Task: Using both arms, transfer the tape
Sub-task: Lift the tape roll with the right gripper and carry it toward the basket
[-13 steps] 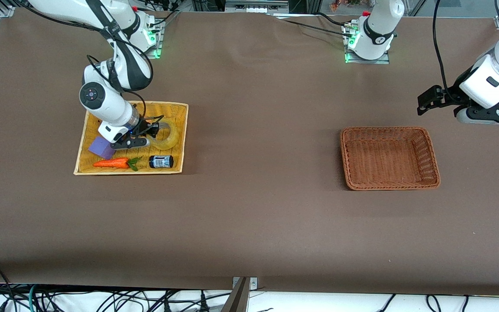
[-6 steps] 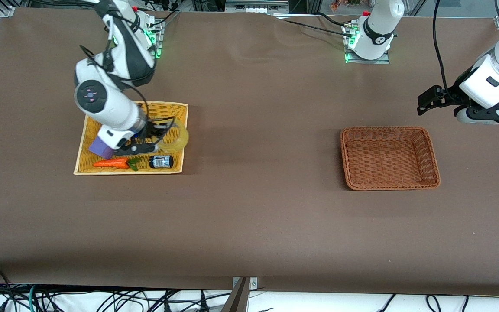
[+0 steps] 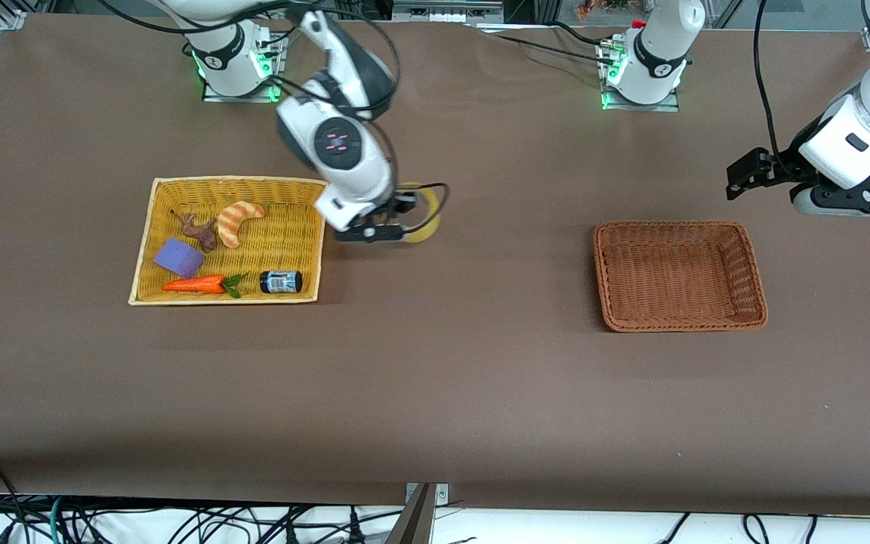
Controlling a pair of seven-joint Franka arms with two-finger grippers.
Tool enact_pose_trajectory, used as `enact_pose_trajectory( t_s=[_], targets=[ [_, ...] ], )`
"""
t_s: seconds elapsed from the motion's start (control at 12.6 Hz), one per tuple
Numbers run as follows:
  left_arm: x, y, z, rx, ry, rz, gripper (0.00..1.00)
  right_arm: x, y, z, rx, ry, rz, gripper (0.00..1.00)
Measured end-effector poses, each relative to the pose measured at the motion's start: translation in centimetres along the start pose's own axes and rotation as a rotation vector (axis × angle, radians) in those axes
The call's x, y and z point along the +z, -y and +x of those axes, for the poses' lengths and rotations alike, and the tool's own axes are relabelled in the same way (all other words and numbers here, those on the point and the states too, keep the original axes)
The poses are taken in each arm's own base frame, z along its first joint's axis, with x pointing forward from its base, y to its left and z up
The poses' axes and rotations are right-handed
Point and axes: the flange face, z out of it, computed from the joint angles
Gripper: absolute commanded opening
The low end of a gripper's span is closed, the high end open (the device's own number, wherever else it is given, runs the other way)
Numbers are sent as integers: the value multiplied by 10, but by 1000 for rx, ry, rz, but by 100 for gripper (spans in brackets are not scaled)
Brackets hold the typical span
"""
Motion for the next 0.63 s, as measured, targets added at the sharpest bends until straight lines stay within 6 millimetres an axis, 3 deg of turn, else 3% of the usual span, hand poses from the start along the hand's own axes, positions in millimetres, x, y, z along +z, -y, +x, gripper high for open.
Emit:
enact_pose_trajectory(
  t_s=[0.08, 0.24, 0.55, 0.63],
  targets=[
    [0, 0, 0, 0, 3, 0, 100, 15, 28, -9, 30, 10, 3, 0],
    [1, 0, -1, 0, 12, 0, 100, 36, 57, -12, 84, -9, -20, 0],
    [6, -2, -1, 5, 29, 1, 100, 100, 116, -32, 146, -68, -66, 0],
    [10, -3, -1, 6, 47, 1, 100, 111, 121, -34, 151, -75, -67, 12]
  ],
)
